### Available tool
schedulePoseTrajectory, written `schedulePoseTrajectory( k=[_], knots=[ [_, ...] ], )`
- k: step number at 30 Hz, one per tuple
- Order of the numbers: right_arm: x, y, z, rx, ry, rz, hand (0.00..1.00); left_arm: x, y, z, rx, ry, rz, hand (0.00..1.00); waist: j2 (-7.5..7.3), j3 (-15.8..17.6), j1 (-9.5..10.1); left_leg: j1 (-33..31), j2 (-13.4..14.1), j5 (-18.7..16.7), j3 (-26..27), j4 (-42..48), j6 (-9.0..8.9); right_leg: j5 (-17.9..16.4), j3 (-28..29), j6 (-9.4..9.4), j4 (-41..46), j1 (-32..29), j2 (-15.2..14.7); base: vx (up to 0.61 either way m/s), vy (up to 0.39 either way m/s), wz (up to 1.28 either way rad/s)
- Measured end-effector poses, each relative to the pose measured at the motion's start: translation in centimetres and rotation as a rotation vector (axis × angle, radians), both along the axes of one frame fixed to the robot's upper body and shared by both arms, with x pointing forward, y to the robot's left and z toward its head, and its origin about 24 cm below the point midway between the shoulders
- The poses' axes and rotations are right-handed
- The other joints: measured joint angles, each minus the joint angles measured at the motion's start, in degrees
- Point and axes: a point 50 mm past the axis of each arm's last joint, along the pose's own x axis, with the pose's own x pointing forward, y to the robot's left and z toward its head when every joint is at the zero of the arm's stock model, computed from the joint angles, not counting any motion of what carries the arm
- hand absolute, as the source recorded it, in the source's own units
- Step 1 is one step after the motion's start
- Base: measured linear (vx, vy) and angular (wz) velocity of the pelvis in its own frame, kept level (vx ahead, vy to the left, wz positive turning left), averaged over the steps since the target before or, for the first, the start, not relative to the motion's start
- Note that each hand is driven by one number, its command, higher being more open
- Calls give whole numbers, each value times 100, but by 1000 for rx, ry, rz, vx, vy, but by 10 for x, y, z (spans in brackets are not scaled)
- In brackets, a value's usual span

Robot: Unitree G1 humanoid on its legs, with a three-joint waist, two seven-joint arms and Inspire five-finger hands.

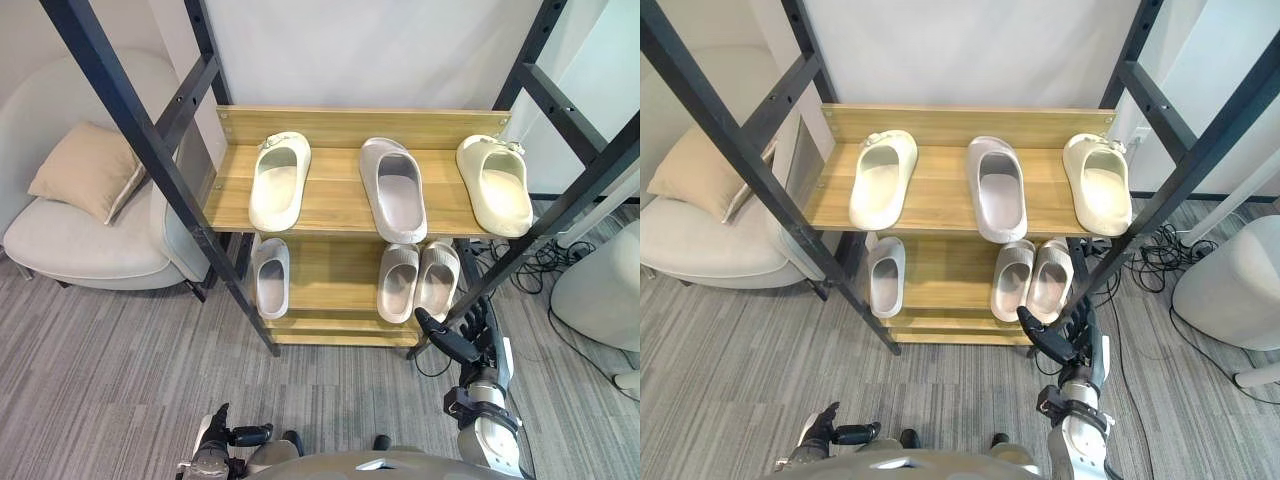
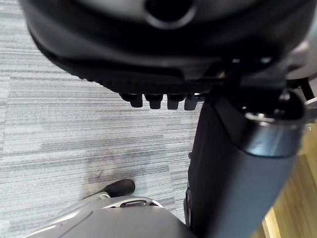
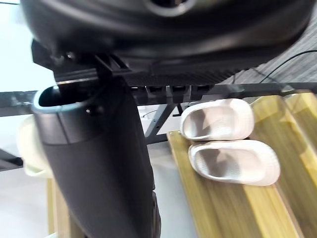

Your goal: Organize the slippers on the shoe rack

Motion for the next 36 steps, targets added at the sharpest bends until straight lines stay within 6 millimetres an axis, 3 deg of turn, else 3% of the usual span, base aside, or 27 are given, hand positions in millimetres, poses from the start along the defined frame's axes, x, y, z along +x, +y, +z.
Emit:
schedulePoseTrajectory(
  k=[11,18,25,27,36],
  knots=[
    [-2,21,-4,-66,35,203,100,-3,1,-1,9,11,-39,100,-10,-99,-26,23,-6,1,-10,-21,2,1,2,4,-14,19,3,1,-3,0],
    [5,40,-9,-32,34,406,100,-1,1,0,-4,2,-49,100,-48,-121,90,-28,-39,28,-184,-28,43,0,-137,6,-66,57,-9,0,-12,10],
    [25,70,-3,33,-35,610,100,1,2,1,-7,-10,-55,100,-137,-172,220,-56,-59,45,-355,-33,61,1,-310,5,-160,158,-6,13,-19,14],
    [33,92,5,68,-88,759,100,2,3,1,-7,-10,-56,100,-148,-169,251,-58,-77,111,-424,-134,66,2,-373,4,-171,158,-6,13,-15,13],
    [44,137,28,143,-202,1089,100,7,4,2,2,-23,-81,100,-194,-118,379,-51,-91,126,-509,-154,69,-3,-467,-4,-195,208,-7,1,-6,5]
  ],
)
